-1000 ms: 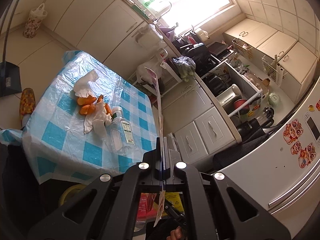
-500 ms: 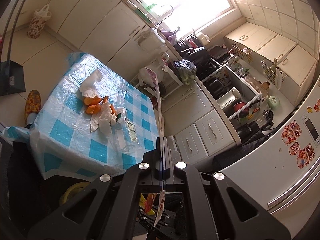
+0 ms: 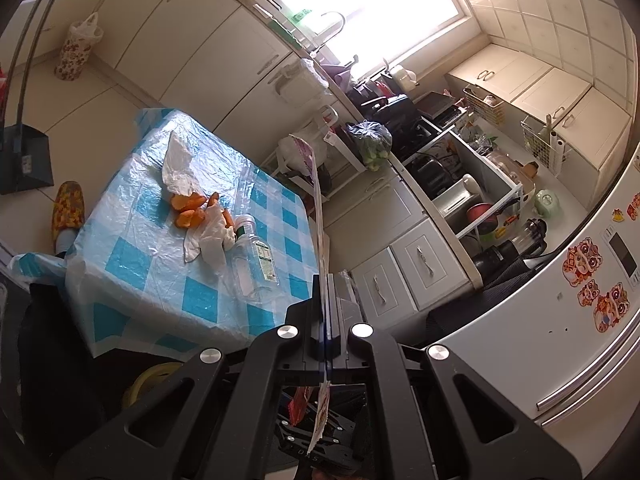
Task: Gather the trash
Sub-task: 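Open the right gripper to drop the snack bag into the basin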
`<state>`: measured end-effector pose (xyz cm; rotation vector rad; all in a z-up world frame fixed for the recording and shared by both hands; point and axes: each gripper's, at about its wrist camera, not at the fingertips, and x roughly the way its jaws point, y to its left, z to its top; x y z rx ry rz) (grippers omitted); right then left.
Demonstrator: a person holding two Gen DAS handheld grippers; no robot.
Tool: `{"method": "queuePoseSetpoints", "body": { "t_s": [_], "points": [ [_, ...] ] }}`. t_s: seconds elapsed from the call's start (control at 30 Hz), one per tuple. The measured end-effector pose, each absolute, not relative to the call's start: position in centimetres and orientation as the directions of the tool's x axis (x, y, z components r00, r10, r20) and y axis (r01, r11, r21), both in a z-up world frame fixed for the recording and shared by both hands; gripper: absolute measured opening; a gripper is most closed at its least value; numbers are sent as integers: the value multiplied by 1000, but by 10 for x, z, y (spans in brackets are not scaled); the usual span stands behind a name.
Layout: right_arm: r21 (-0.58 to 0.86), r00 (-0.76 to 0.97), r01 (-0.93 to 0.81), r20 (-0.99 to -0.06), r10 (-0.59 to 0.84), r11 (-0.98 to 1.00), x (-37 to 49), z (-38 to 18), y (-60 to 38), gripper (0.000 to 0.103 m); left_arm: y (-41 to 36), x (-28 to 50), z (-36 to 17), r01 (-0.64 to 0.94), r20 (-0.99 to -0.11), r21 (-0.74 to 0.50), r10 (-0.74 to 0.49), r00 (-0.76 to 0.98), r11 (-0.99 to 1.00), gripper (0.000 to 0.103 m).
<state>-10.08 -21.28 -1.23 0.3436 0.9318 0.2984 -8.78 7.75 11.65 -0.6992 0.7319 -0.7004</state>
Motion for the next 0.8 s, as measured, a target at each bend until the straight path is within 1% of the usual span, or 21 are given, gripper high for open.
{"method": "queuePoseSetpoints", "body": {
  "t_s": [0.17, 0.37, 0.57, 0.7, 0.8],
  "points": [
    [423, 594, -85, -705, 387, 902, -102, -7, -217, 59, 81, -92, 115, 312, -349, -758, -761, 548, 573, 1],
    [431, 618, -77, -687, 382, 899, -104, -1, -219, 59, 80, -96, 116, 320, -352, -752, -761, 545, 576, 1],
    [453, 669, -53, -646, 368, 890, -108, 6, -228, 59, 73, -100, 113, 331, -366, -739, -763, 533, 586, 1],
    [465, 699, -32, -622, 353, 884, -110, 10, -234, 59, 67, -106, 101, 338, -392, -727, -766, 509, 597, 1],
    [469, 713, -21, -612, 342, 883, -110, 13, -236, 59, 61, -110, 78, 321, -439, -722, -764, 473, 613, 1]
  ]
}}
